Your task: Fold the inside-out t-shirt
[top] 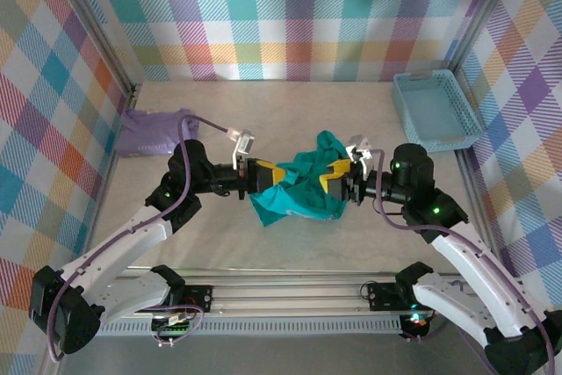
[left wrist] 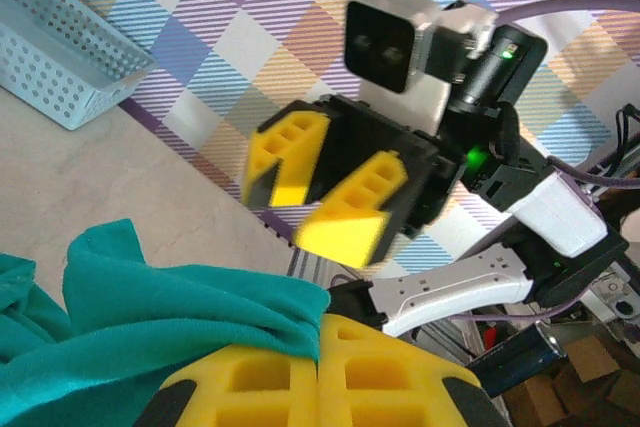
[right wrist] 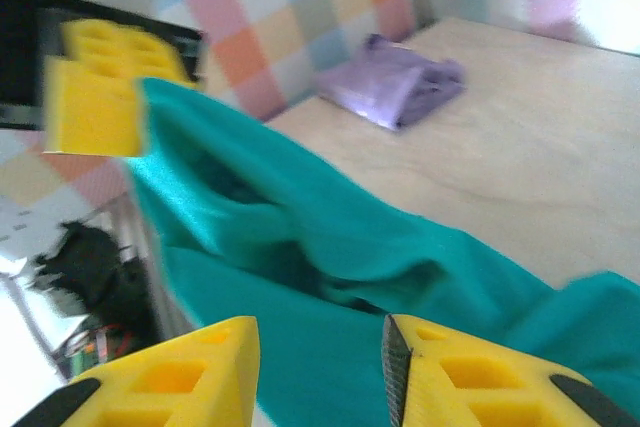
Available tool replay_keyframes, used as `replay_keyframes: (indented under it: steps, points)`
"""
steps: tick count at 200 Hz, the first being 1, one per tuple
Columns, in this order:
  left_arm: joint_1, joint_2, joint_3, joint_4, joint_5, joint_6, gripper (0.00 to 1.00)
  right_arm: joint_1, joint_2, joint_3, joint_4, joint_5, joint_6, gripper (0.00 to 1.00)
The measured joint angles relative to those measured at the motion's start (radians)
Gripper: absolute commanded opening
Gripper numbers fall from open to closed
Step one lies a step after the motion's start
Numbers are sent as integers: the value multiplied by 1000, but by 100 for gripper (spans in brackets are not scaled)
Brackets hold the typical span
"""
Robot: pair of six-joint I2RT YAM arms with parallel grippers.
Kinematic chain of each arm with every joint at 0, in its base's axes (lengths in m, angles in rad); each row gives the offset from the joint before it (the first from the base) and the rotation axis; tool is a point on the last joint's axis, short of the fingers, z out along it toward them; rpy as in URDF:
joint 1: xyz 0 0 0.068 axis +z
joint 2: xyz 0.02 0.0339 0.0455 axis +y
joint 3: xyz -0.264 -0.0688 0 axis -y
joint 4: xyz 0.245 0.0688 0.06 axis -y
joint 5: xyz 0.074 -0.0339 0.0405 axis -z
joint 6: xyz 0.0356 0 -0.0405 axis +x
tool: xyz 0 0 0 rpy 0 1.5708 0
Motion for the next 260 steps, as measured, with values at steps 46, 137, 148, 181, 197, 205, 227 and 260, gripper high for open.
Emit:
replay_keyframes:
  steps: [46, 137, 148, 181, 197, 205, 227, 260]
  points:
    - [0, -2, 8, -35, 0, 17, 0, 58, 154, 0, 122, -135, 15, 41]
    - [0, -15, 9, -53, -8, 37, 0, 88, 269, 39, 225, -207, 20, 40]
    - [0, -15, 9, -60, -9, 37, 0, 92, 270, 40, 233, -212, 21, 32]
    - [0, -17, 10, -74, -27, 43, 0, 92, 267, 49, 219, -211, 5, 9]
    - [0, -21, 10, -93, -43, 50, 0, 92, 251, 50, 188, -203, -11, 2]
    - [0, -21, 13, -105, -58, 57, 0, 92, 238, 50, 169, -198, -20, 0]
    - [0, -19, 37, -171, -127, 83, 2, 92, 195, 60, 125, -193, -35, 0]
    - [-7, 36, 117, -295, -224, 148, 20, 122, 188, 115, 113, -177, -18, 0]
